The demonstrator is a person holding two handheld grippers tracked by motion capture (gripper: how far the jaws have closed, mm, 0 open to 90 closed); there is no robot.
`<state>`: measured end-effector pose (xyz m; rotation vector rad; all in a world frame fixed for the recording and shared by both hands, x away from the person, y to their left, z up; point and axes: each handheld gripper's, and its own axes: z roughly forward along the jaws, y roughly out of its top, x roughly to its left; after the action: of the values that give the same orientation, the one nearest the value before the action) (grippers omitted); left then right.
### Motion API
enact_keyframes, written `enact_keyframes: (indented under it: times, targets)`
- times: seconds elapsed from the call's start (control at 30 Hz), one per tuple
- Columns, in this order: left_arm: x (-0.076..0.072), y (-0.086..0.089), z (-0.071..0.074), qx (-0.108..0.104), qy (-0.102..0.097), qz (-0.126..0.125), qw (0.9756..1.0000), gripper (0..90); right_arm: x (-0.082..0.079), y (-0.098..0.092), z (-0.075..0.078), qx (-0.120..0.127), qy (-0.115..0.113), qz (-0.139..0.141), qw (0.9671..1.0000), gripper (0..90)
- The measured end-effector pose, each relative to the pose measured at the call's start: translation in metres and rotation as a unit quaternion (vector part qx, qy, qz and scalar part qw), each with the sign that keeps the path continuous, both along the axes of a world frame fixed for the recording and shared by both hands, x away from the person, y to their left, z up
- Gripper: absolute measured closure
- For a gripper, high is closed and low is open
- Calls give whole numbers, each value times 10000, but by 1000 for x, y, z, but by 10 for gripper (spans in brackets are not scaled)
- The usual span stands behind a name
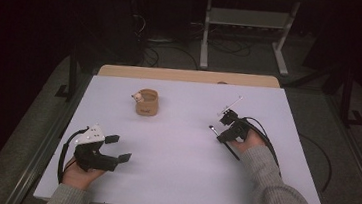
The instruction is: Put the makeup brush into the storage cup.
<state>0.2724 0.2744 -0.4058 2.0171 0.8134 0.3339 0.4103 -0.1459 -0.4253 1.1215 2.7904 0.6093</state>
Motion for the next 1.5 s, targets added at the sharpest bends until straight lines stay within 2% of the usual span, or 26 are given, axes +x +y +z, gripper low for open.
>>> enact_keyframes:
  times: [0.07,0.33,0.5,0.57,0.67,0.87,0.93,0.97,1.1,1.27,1.47,1.5]
  targets:
    - [0,-1,-1,37,-17,-4,10000,192,-3,5,1,-164,-88,30,9998,752]
    - [0,-2,0,50,5,3,10000,196,-5,10,1,-296,-68,-51,9995,826]
    - [0,-2,-1,67,-5,-1,10000,200,-3,12,2,-348,-20,-35,9994,830]
    - [0,0,-1,48,-32,-4,10000,200,-2,11,2,-324,15,-42,9995,831]
    - [0,2,-1,-20,36,10,10000,200,0,8,1,-229,69,-39,9997,831]
    - [1,1,-1,7,40,-36,10000,200,3,1,1,13,178,-48,9998,831]
    - [1,0,-1,5,44,-56,10000,200,2,-1,2,-5,116,-81,9999,832]
    - [1,0,-1,3,51,-72,10000,200,1,-2,3,64,152,-108,9998,832]
    - [2,-1,-1,29,61,-108,9999,201,-1,-4,7,157,51,-116,9998,832]
    - [2,-3,-1,-12,91,-117,9999,200,-6,-2,14,292,-74,-15,9995,832]
    - [2,-7,1,46,73,-187,9998,206,-9,-2,19,404,-139,88,9990,832]
    - [2,-8,2,20,71,-204,9998,207,-11,-3,23,488,-217,154,9985,832]
